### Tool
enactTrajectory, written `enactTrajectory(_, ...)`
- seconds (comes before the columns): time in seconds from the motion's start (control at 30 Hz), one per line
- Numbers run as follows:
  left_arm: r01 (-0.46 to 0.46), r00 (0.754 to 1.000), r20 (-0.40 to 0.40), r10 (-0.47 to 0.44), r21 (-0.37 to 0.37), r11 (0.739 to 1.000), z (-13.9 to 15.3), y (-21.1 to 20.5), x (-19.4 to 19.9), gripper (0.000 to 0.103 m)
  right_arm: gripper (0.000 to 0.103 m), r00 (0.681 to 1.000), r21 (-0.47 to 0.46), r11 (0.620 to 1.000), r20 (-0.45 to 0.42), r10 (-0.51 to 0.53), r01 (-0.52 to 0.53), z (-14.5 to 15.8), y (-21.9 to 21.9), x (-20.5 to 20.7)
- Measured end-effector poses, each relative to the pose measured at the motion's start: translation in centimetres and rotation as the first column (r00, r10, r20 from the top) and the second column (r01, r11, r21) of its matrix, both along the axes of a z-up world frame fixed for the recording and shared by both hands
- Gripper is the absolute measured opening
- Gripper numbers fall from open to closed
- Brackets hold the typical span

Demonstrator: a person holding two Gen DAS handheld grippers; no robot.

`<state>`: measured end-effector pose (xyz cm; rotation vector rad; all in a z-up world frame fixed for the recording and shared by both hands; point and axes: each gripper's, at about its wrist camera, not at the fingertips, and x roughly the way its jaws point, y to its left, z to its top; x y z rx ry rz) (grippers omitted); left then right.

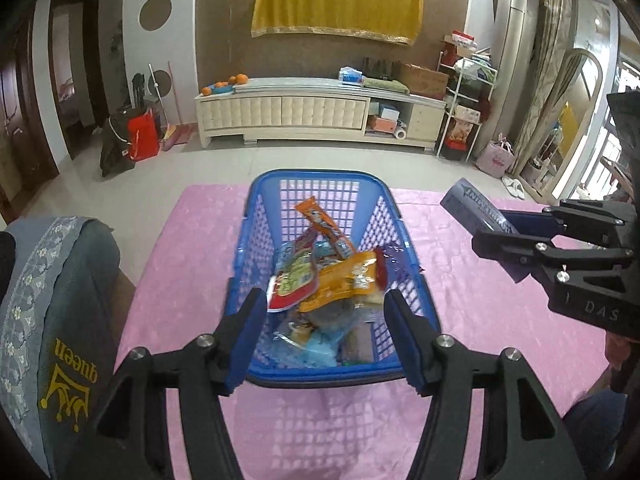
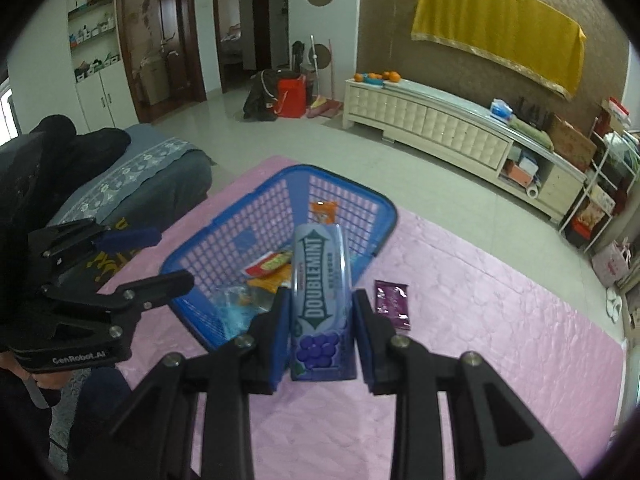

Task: Organize snacks
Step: 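Carry the blue Doublemint roll over the basket with the right tool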

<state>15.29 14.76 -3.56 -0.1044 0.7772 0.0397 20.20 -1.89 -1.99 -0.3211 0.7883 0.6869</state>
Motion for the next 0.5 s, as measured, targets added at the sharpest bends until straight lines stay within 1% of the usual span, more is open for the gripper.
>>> enactTrajectory(0.23,-0.021,1.000,0.007,0.021,-0.011,1.000,0.1,3.3,-1.0,0.058,0.034,1.000,-0.029,0.999,0.002,0.016,-0.016,-0.3,3.7,-1.1)
enactTrajectory(0.4,-0.029,1.000,0.007,0.030,-0.034,0.999,-0.4,5.2,-1.4,0.058,0.034,1.000,-0.045,0.999,-0.017,0.023,-0.024,-1.1,6.5,-1.2)
enactTrajectory(0.43,-0.031,0.999,0.005,0.031,-0.034,0.999,-0.5,5.5,-1.4,0.058,0.034,0.999,-0.045,0.999,-0.024,0.026,-0.027,-1.4,7.0,-1.3)
enactTrajectory(0.5,-0.042,0.999,-0.006,0.042,-0.008,0.999,-1.0,6.2,-1.1,0.058,0.034,0.999,-0.050,0.998,-0.038,0.032,-0.034,-2.0,8.1,-1.2)
